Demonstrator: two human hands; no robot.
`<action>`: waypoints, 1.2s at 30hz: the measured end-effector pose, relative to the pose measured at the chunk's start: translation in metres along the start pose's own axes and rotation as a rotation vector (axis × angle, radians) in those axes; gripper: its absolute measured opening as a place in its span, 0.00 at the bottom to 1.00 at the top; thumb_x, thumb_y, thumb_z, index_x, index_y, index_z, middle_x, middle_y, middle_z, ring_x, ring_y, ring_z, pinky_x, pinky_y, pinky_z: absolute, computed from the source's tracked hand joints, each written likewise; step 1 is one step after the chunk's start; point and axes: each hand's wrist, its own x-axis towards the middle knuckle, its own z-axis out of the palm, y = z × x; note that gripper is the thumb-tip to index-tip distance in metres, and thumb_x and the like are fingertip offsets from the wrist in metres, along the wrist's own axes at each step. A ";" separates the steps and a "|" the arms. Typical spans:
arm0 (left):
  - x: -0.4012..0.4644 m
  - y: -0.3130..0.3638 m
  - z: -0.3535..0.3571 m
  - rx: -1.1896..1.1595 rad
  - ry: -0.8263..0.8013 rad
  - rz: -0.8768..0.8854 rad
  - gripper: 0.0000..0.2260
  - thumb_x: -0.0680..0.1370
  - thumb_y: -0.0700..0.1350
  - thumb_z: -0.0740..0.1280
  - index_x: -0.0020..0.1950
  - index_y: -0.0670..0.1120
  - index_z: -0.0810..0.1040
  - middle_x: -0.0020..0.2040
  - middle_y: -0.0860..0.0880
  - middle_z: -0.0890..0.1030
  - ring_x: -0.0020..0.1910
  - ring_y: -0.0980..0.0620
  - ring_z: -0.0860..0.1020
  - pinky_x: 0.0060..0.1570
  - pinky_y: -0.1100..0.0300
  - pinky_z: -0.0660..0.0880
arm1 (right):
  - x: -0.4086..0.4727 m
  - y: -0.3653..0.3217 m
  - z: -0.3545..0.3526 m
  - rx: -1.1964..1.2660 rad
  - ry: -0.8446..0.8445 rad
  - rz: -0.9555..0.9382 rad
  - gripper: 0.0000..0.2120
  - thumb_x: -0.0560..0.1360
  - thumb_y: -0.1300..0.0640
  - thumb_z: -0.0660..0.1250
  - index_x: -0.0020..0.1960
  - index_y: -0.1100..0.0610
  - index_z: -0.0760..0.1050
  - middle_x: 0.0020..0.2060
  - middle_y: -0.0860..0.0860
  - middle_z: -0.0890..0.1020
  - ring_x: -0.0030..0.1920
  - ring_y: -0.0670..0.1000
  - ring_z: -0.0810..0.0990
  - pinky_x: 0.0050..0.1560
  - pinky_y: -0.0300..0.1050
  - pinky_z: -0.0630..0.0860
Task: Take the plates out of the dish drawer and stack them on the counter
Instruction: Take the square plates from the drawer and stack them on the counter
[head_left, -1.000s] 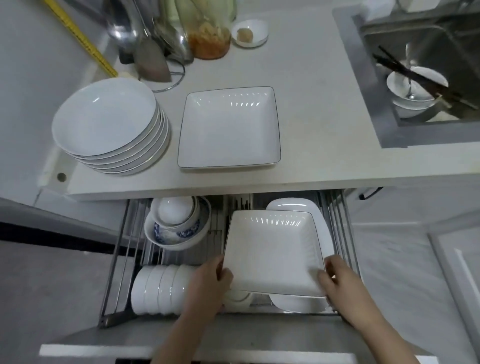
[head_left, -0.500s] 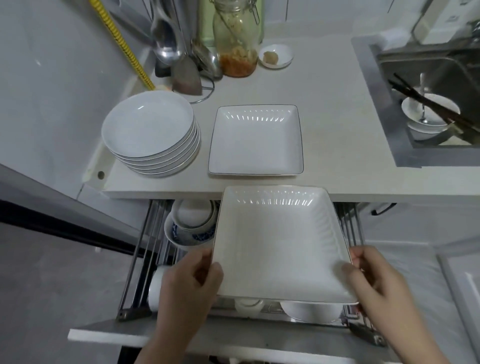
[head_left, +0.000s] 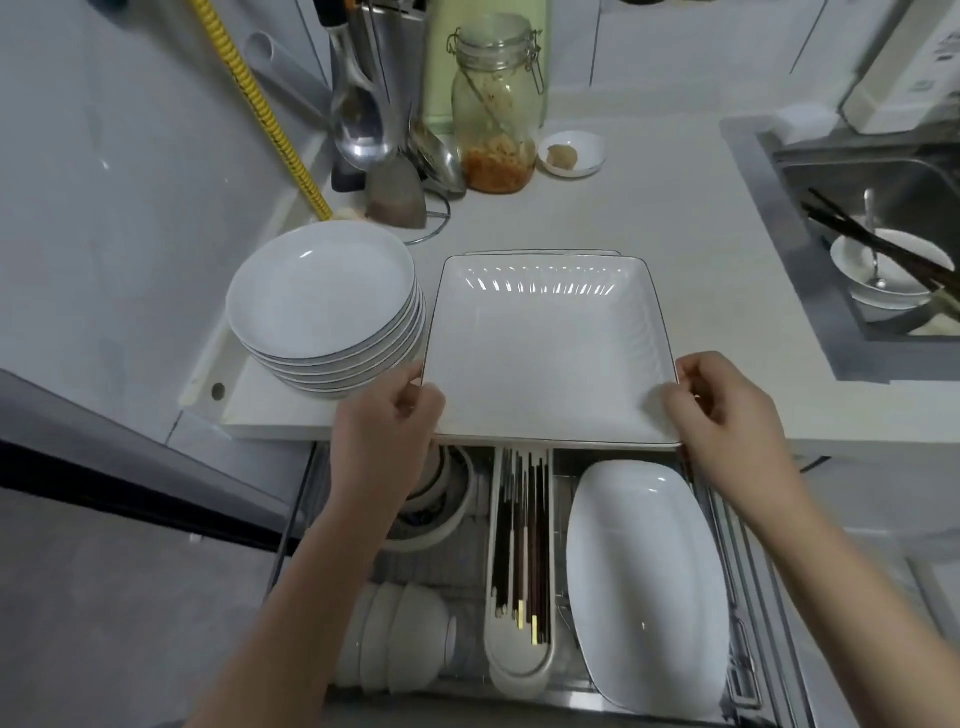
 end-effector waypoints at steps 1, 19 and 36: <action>0.011 0.000 0.003 0.028 -0.007 -0.004 0.10 0.74 0.42 0.63 0.33 0.46 0.74 0.23 0.52 0.68 0.29 0.42 0.75 0.31 0.56 0.70 | 0.010 -0.001 0.003 -0.026 0.000 -0.007 0.02 0.74 0.60 0.61 0.43 0.55 0.71 0.27 0.47 0.71 0.26 0.46 0.66 0.28 0.35 0.67; 0.065 -0.035 0.058 0.491 -0.034 0.133 0.12 0.80 0.48 0.54 0.55 0.48 0.76 0.37 0.45 0.80 0.36 0.42 0.76 0.36 0.56 0.70 | 0.068 0.026 0.032 -0.402 0.041 -0.007 0.09 0.76 0.56 0.61 0.54 0.57 0.74 0.32 0.48 0.77 0.37 0.56 0.74 0.35 0.45 0.67; -0.042 -0.036 0.061 0.272 0.054 0.071 0.21 0.78 0.56 0.58 0.68 0.50 0.65 0.50 0.47 0.81 0.37 0.52 0.76 0.34 0.65 0.67 | 0.000 0.057 0.005 -0.050 -0.043 0.029 0.14 0.76 0.46 0.63 0.61 0.45 0.70 0.38 0.46 0.80 0.36 0.46 0.78 0.43 0.38 0.74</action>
